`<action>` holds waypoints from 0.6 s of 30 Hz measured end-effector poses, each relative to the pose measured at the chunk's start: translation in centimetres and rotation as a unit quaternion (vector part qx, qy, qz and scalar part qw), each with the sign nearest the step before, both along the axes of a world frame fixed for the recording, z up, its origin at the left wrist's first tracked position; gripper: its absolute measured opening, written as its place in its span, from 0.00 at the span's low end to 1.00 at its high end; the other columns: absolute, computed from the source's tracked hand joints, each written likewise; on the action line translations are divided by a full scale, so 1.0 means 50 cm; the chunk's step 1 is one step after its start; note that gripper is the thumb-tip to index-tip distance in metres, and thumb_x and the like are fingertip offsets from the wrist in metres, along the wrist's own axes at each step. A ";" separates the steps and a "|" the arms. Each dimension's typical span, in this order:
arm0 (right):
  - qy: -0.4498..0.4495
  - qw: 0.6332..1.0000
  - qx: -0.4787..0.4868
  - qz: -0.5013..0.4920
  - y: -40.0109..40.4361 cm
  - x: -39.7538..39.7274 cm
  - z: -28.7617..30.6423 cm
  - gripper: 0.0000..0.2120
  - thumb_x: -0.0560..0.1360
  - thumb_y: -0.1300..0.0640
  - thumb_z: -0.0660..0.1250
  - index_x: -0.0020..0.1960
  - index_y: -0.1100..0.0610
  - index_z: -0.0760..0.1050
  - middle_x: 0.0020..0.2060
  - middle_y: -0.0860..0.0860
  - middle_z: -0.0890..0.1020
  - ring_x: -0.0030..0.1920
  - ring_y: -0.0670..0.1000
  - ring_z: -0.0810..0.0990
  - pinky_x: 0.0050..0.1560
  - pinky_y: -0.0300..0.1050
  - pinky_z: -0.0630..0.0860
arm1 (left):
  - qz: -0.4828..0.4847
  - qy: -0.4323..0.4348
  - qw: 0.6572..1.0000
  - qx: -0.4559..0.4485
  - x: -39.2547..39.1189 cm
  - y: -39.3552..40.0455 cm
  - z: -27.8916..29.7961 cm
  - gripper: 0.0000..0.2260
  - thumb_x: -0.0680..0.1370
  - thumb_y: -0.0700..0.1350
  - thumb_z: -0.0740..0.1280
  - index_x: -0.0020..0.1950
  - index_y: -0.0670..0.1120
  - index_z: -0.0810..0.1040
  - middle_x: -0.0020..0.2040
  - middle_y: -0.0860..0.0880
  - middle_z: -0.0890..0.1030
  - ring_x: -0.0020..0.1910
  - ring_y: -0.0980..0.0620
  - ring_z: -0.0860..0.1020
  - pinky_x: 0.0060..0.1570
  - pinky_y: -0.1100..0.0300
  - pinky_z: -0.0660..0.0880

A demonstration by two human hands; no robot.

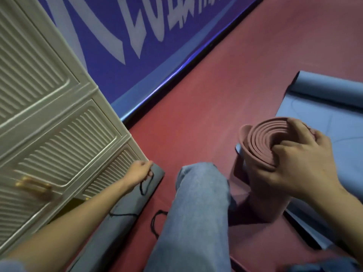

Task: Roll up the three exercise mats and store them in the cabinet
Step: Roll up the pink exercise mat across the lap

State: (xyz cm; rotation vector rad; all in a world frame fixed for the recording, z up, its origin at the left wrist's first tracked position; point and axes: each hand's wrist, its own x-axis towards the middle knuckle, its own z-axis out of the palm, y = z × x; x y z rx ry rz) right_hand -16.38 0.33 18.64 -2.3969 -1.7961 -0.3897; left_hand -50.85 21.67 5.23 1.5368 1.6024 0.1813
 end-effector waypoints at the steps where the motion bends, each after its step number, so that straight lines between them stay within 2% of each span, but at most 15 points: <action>1: 0.005 1.000 0.014 -0.006 -0.025 0.007 0.001 0.25 0.61 0.33 0.64 0.29 0.56 0.78 0.33 0.50 0.81 0.74 0.61 0.68 0.66 0.64 0.64 | -0.010 -0.030 0.999 0.014 0.034 -0.001 0.056 0.19 0.84 0.48 0.63 0.34 0.47 0.73 0.24 0.53 0.74 0.23 0.54 0.66 0.22 0.63 0.62; 3: 0.020 0.999 0.028 -0.021 -0.066 0.015 0.006 0.25 0.61 0.33 0.63 0.30 0.56 0.78 0.34 0.51 0.82 0.73 0.61 0.68 0.66 0.64 0.64 | -0.041 -0.108 0.993 0.008 0.111 -0.024 0.160 0.18 0.84 0.50 0.64 0.34 0.49 0.70 0.25 0.52 0.68 0.22 0.56 0.60 0.21 0.65 0.56; 5: 0.025 0.998 0.036 -0.034 -0.096 0.018 0.004 0.24 0.59 0.34 0.65 0.31 0.56 0.79 0.36 0.52 0.83 0.73 0.61 0.69 0.66 0.65 0.65 | -0.095 -0.189 0.977 -0.011 0.197 -0.076 0.246 0.16 0.84 0.49 0.64 0.37 0.48 0.74 0.27 0.50 0.68 0.21 0.57 0.60 0.21 0.66 0.55; 8: 0.023 0.998 0.039 -0.044 -0.126 0.011 0.000 0.25 0.59 0.32 0.65 0.32 0.56 0.79 0.37 0.53 0.83 0.74 0.61 0.70 0.67 0.68 0.65 | -0.232 -0.249 0.940 -0.035 0.321 -0.190 0.336 0.13 0.84 0.44 0.62 0.45 0.42 0.81 0.29 0.49 0.74 0.23 0.57 0.66 0.22 0.67 0.62; 10: 0.022 0.997 0.034 -0.061 -0.142 0.004 -0.002 0.27 0.61 0.31 0.63 0.34 0.55 0.81 0.38 0.50 0.82 0.74 0.60 0.69 0.68 0.75 0.59 | -0.331 -0.268 0.905 -0.023 0.389 -0.272 0.355 0.11 0.78 0.39 0.62 0.49 0.41 0.84 0.34 0.48 0.81 0.29 0.54 0.74 0.28 0.66 0.70; 12: 0.032 0.995 0.045 -0.084 -0.161 0.006 -0.008 0.27 0.61 0.33 0.61 0.40 0.54 0.83 0.42 0.48 0.82 0.74 0.60 0.69 0.66 0.81 0.54 | -0.455 -0.255 0.849 0.088 0.436 -0.328 0.343 0.19 0.69 0.37 0.60 0.53 0.40 0.86 0.46 0.47 0.85 0.42 0.53 0.81 0.43 0.64 0.78; 14: 0.058 0.991 0.062 -0.107 -0.185 0.018 -0.014 0.27 0.58 0.37 0.61 0.46 0.54 0.83 0.47 0.49 0.81 0.75 0.63 0.68 0.65 0.81 0.55 | -0.545 -0.225 0.768 0.251 0.466 -0.352 0.320 0.21 0.66 0.36 0.61 0.54 0.40 0.86 0.53 0.46 0.85 0.52 0.50 0.82 0.56 0.56 0.78; 16: 0.096 0.985 0.077 -0.122 -0.203 0.031 -0.021 0.29 0.56 0.39 0.62 0.50 0.53 0.82 0.51 0.50 0.81 0.75 0.65 0.66 0.65 0.79 0.58 | -0.580 -0.190 0.713 0.346 0.485 -0.360 0.300 0.18 0.68 0.39 0.65 0.55 0.43 0.84 0.56 0.48 0.82 0.54 0.47 0.80 0.56 0.49 0.77; 18: 0.137 0.983 0.078 -0.097 -0.211 0.047 -0.022 0.32 0.58 0.39 0.59 0.56 0.55 0.80 0.56 0.52 0.80 0.75 0.66 0.64 0.65 0.76 0.63 | -0.592 -0.150 0.693 0.383 0.502 -0.363 0.286 0.17 0.69 0.45 0.69 0.57 0.46 0.78 0.56 0.50 0.79 0.52 0.46 0.76 0.52 0.47 0.76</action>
